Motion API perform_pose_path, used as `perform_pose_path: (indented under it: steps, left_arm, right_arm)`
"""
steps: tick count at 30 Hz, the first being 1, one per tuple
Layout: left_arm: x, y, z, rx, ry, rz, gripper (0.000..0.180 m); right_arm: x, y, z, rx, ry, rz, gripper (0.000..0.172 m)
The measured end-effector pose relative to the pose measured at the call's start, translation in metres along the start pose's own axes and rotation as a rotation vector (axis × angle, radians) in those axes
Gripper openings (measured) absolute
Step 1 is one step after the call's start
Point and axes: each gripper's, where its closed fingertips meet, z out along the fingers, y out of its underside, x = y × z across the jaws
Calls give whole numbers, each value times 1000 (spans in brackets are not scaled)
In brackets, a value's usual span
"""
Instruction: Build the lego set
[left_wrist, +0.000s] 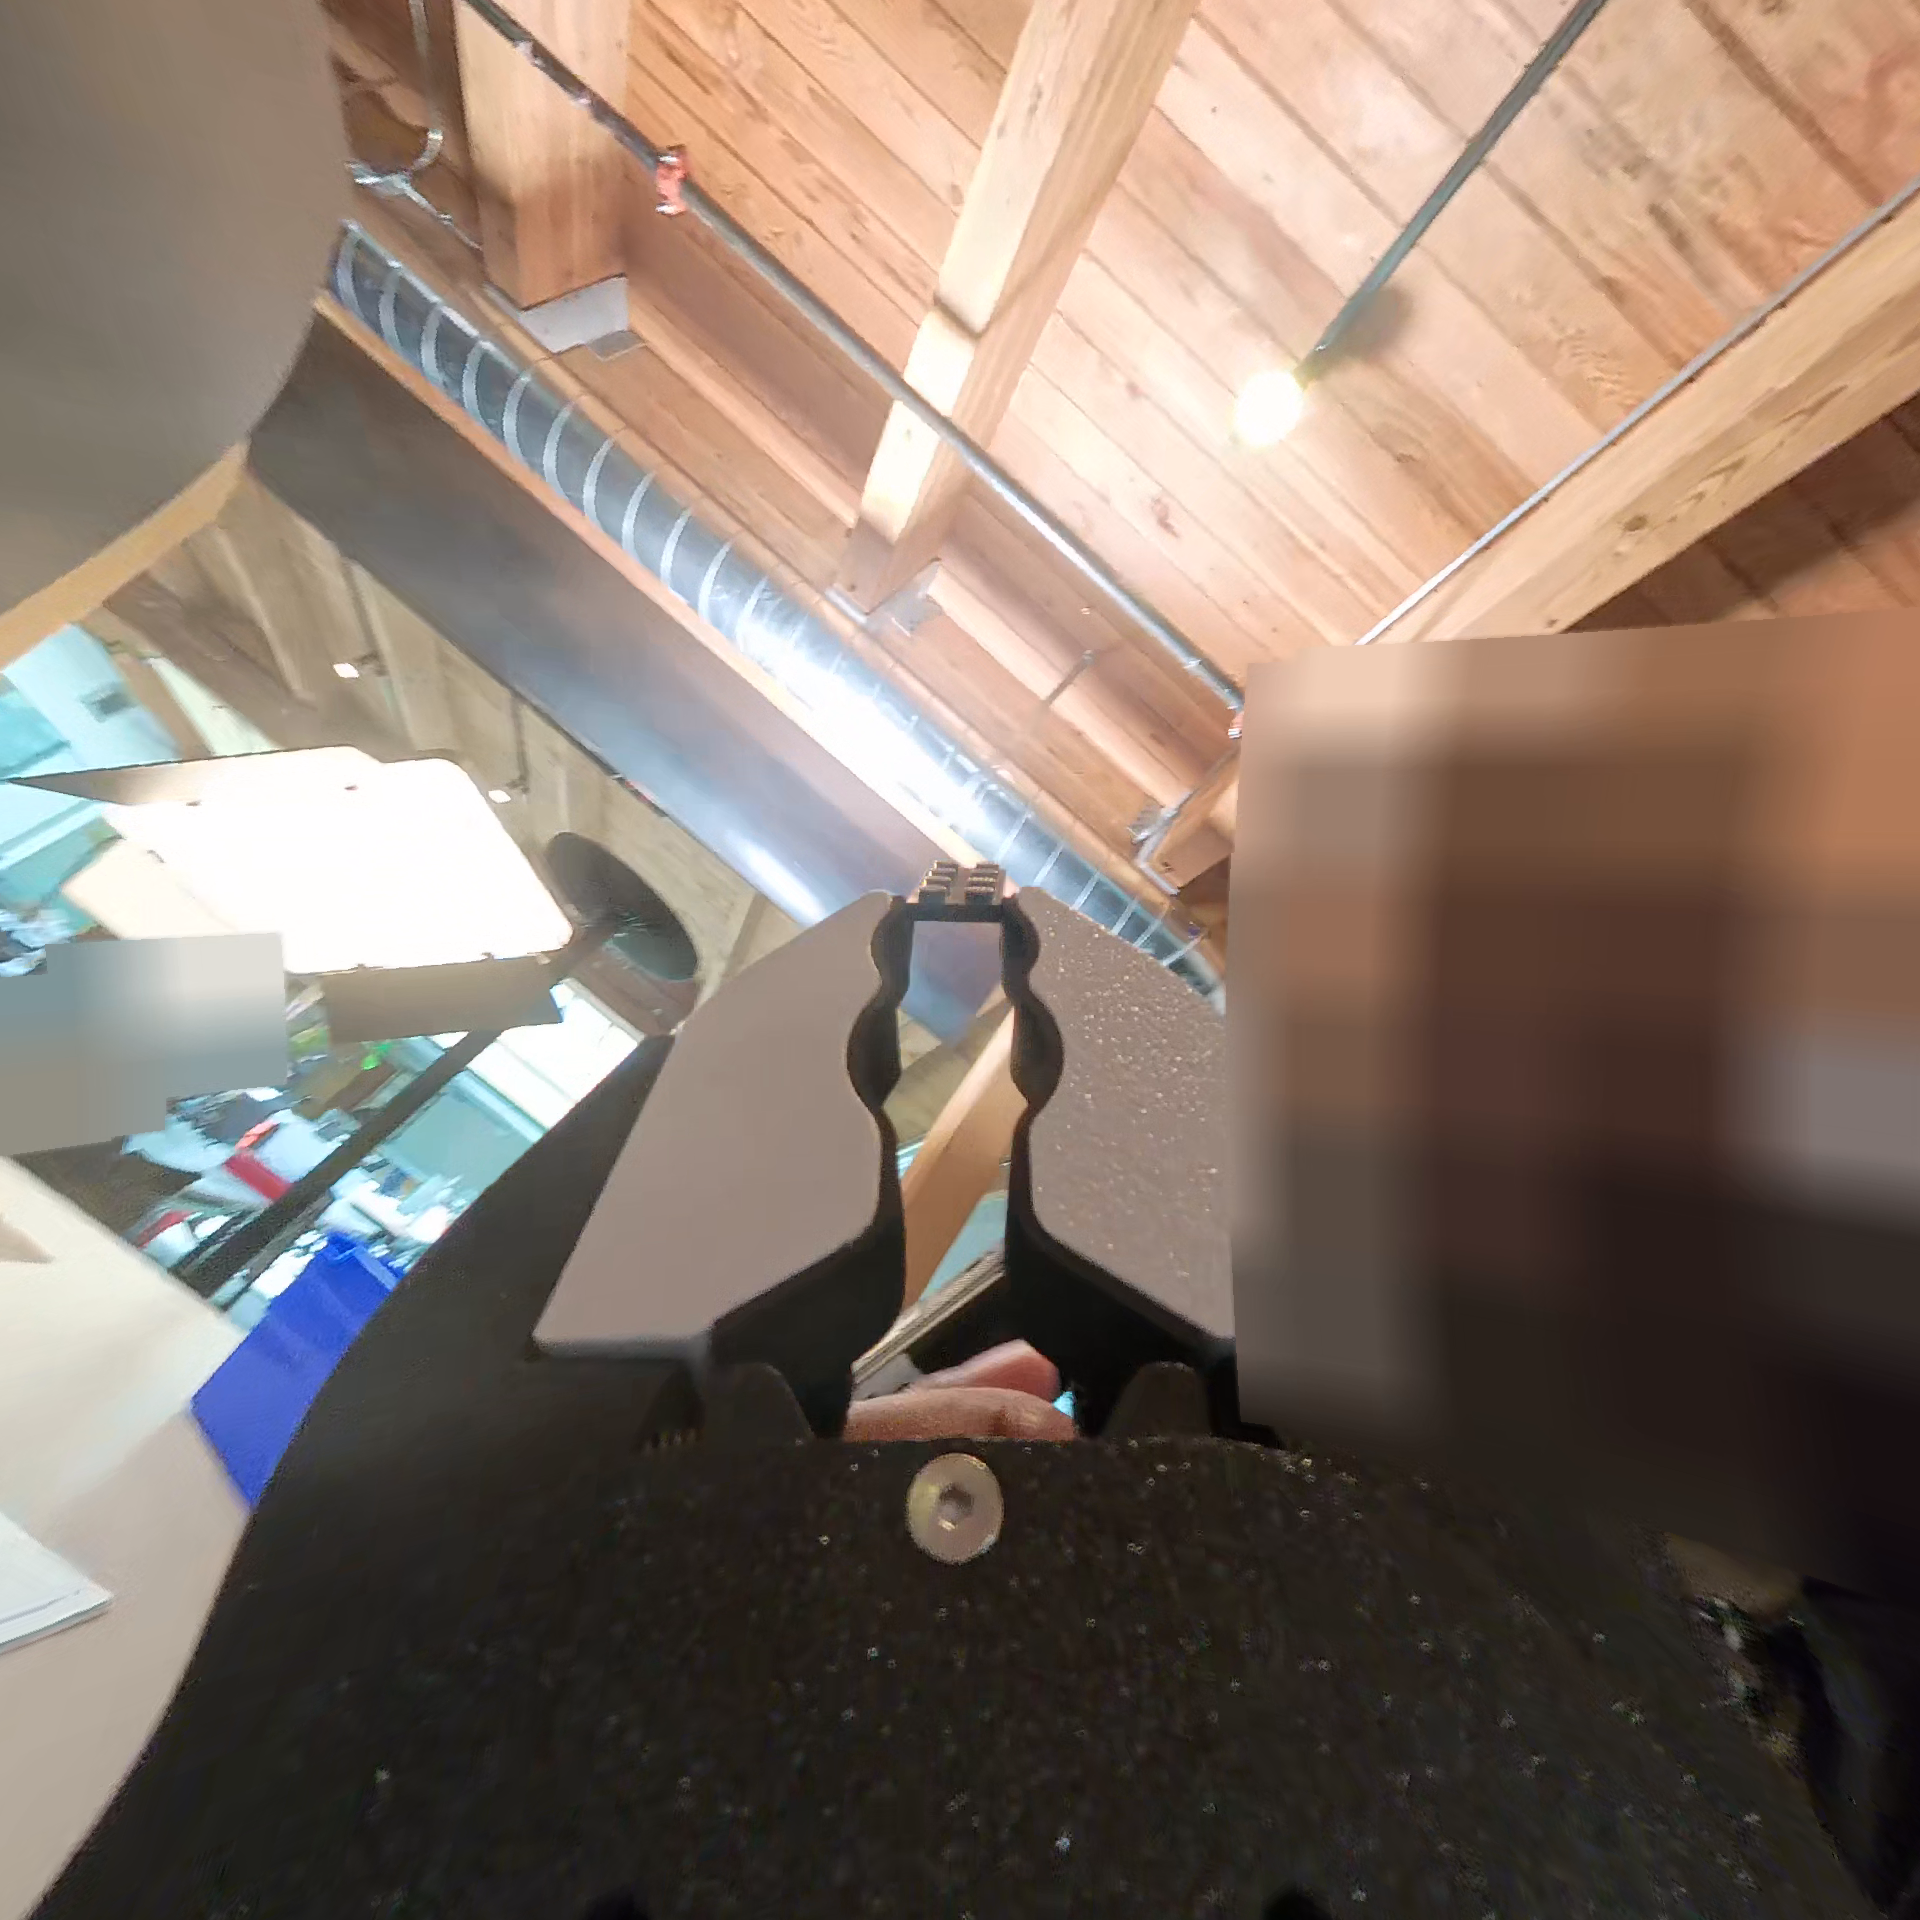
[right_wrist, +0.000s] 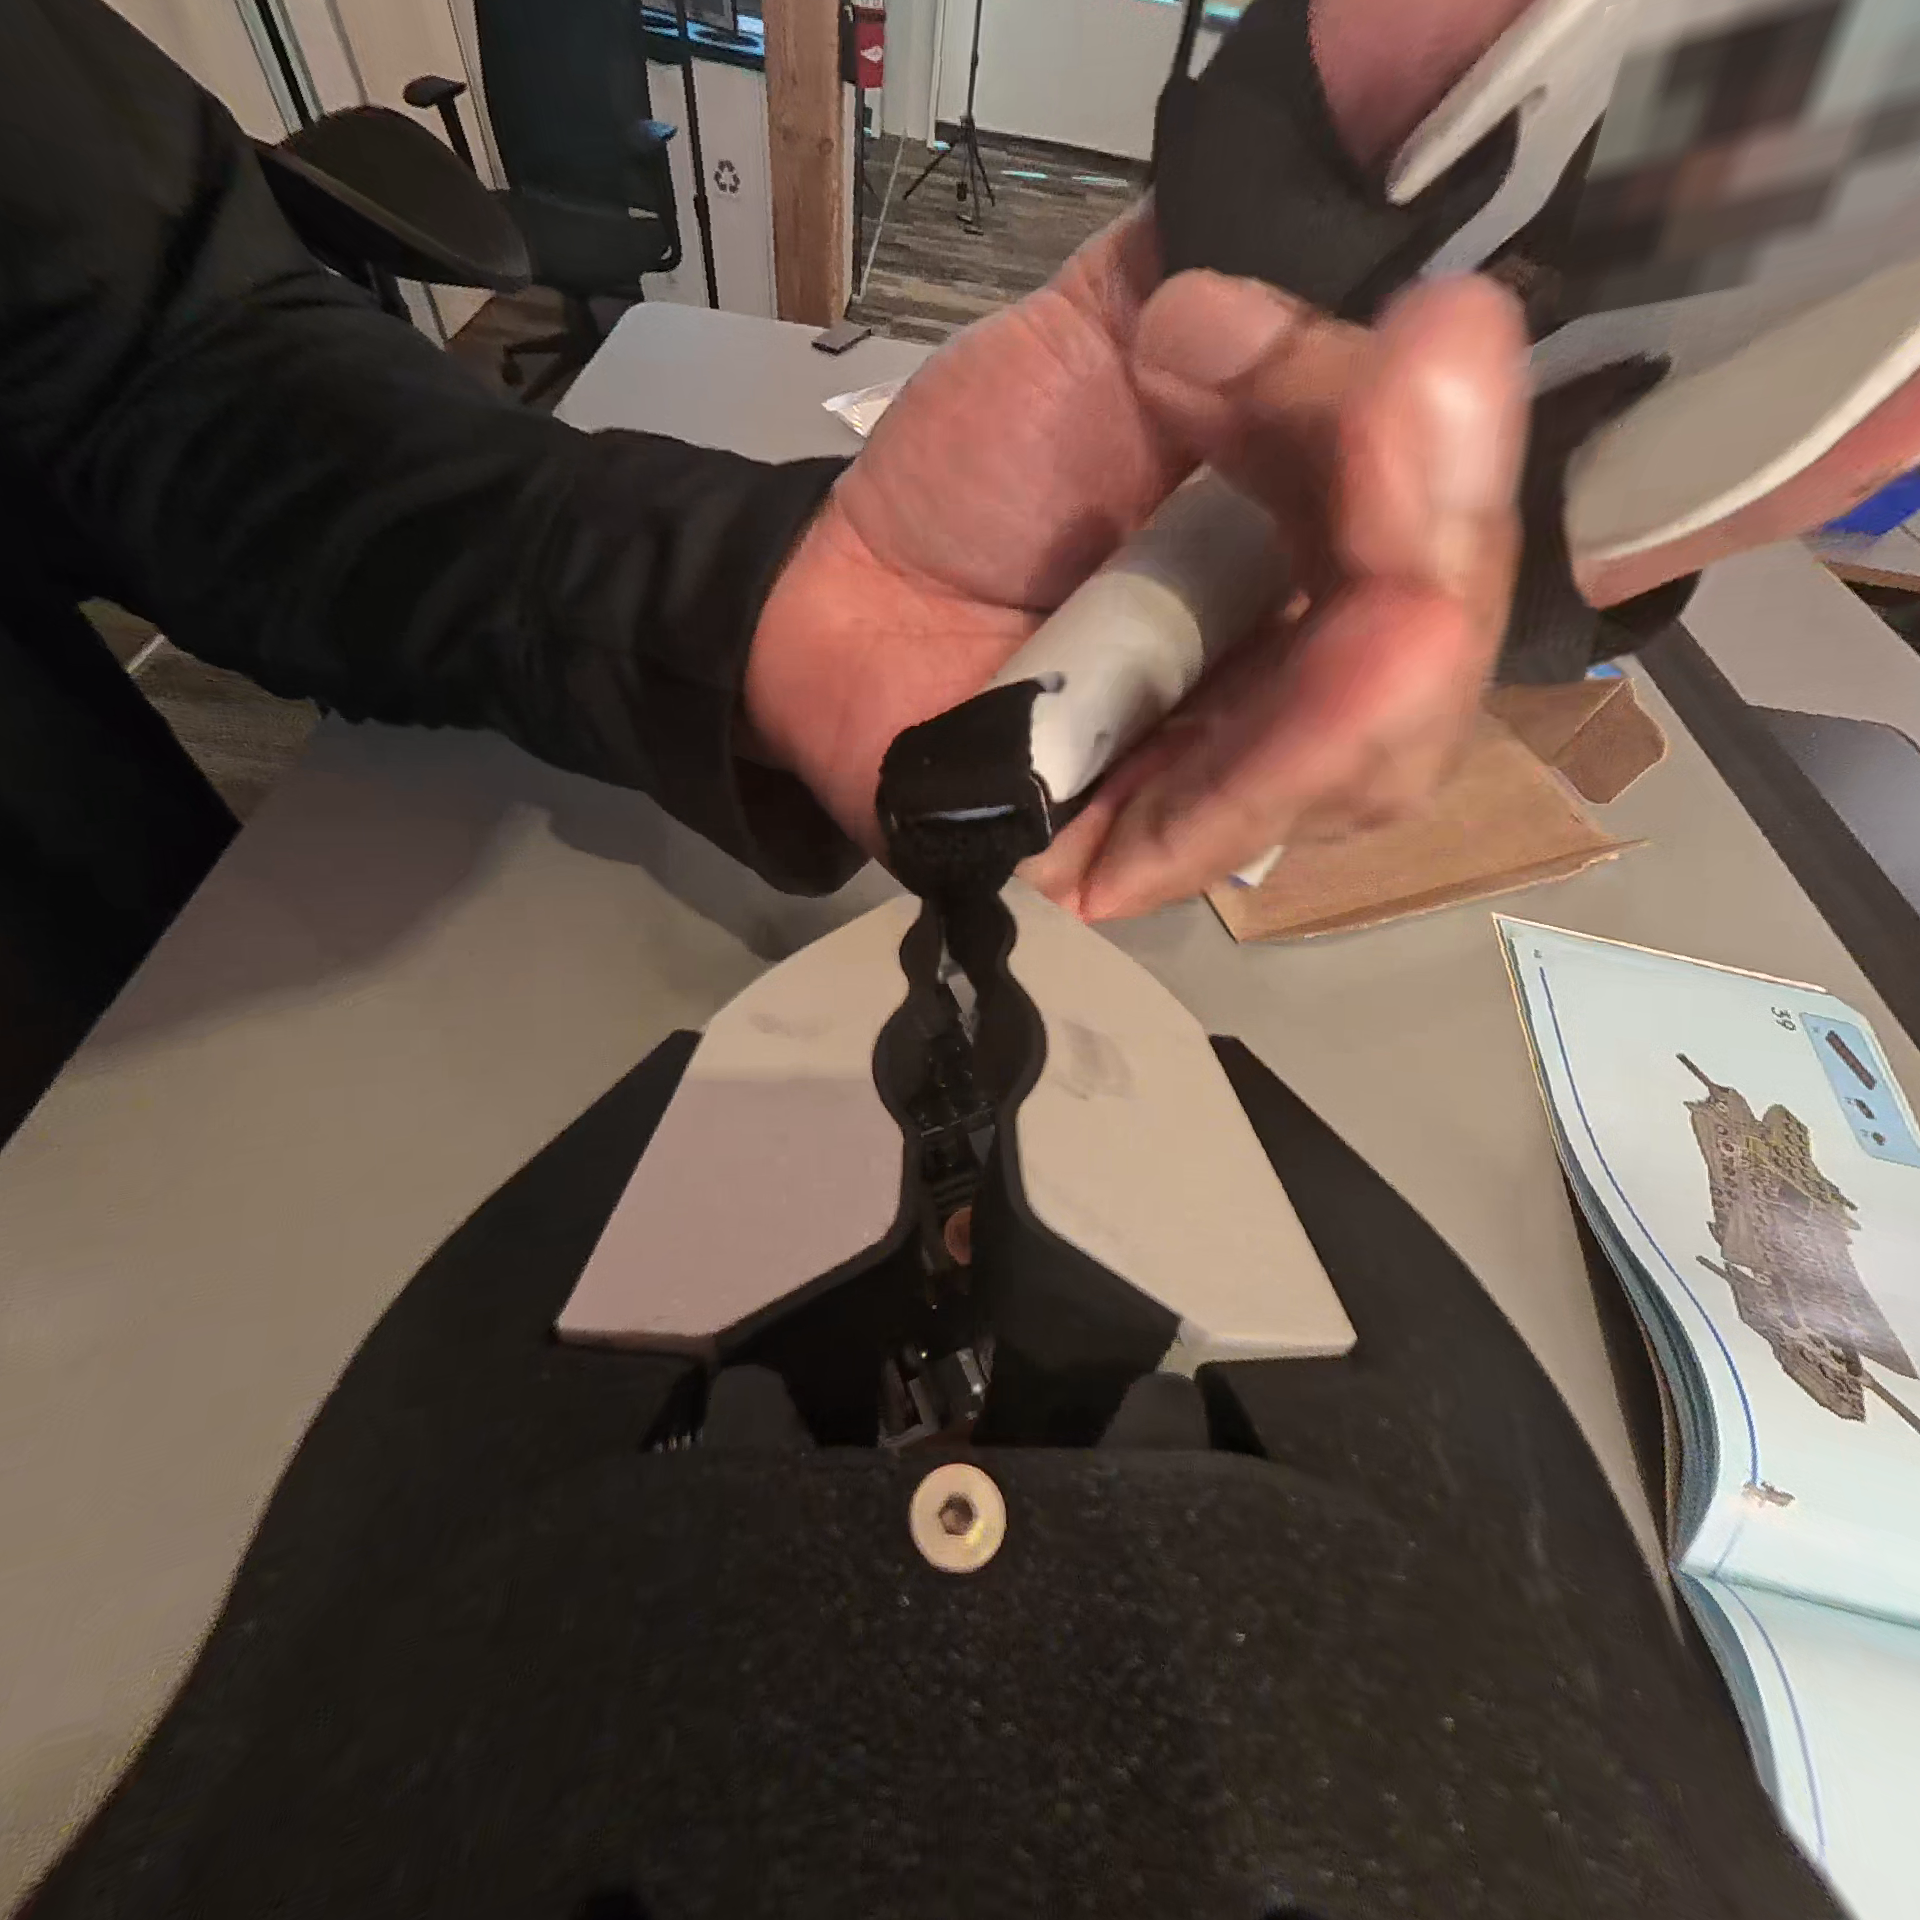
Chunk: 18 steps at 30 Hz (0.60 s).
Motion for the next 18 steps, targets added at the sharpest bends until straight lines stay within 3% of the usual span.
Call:
perform_pose_path:
  steps: [6,9,12,17,18]
  left_arm:
    - [42,1,4,-5,258,-107,17]
    - [54,0,2,-7,305,-63,17]
    - [39,-1,3,-18,132,127,16]
    - [-2,2,-4,-124,-166,377,17]
    - [-9,1,-7,-166,-216,465,17]
  right_arm:
    - [-18,-14,-1,75,-125,42,3]
    - [-18,-16,1,90,-127,72,3]
    - [-6,-8,5,50,-55,131,3]
    - [13,14,5,-157,121,124,33]
    - [17,21,-2,-207,144,112,30]
